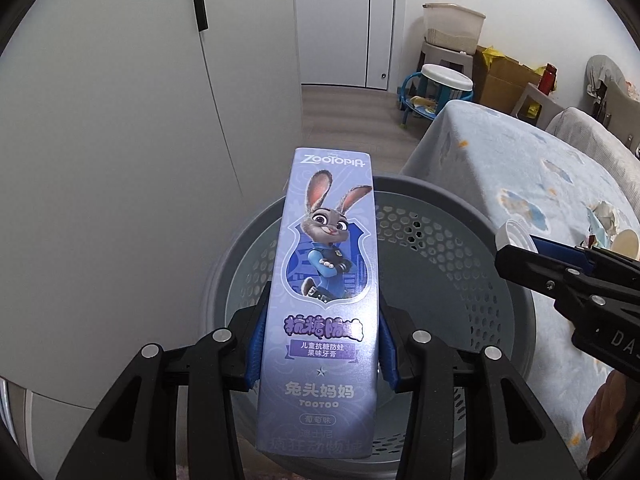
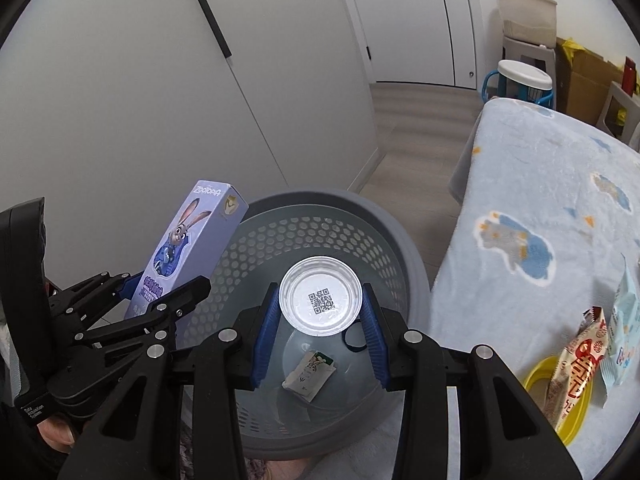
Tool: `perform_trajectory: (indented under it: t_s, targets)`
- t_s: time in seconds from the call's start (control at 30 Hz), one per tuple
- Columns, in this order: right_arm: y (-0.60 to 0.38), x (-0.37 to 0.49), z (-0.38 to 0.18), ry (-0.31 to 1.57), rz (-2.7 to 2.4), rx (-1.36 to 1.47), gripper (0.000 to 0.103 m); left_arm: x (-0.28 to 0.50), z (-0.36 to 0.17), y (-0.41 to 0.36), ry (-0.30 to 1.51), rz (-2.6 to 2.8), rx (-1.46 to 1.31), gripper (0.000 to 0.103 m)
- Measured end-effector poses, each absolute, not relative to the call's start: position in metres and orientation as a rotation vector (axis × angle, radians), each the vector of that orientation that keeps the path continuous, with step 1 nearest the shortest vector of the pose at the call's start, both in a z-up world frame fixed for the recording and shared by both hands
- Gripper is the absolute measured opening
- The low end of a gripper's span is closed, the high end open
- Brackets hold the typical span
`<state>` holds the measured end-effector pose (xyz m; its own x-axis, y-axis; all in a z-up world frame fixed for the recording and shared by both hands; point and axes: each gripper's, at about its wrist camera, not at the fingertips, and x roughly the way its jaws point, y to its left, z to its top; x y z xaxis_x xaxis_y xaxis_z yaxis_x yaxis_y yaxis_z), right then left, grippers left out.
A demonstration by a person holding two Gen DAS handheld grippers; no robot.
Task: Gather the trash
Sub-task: 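Carry box and cap over the wastebasket and open both grippers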
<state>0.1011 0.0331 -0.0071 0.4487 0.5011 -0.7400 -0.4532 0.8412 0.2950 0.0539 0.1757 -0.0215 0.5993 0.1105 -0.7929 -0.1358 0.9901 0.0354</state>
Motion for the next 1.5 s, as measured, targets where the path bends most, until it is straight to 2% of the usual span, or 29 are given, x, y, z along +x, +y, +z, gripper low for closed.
perform_trajectory:
  t_s: [0.13, 0.2, 0.3, 1.5]
  targets:
    - [0.033, 0.102, -0.010, 0.940, 0.596, 0.060, 0.041, 0.053, -0.023, 0.178, 0.919, 0.144, -0.034, 0.044]
    - [0.033, 0.102, -0.010, 0.936, 0.590, 0.058, 0.046, 0.052, -0.023, 0.180, 0.919, 0.148, -0.034, 0.045]
    - [0.031, 0.104, -0.009, 0.927, 0.584, 0.063, 0.053, 0.053, -0.022, 0.181, 0.916, 0.157, -0.032, 0.053]
    - [0.009, 0.090, 0.000, 0.903, 0.553, 0.086, 0.053, 0.049, -0.017, 0.172, 0.880, 0.174, -0.016, 0.059]
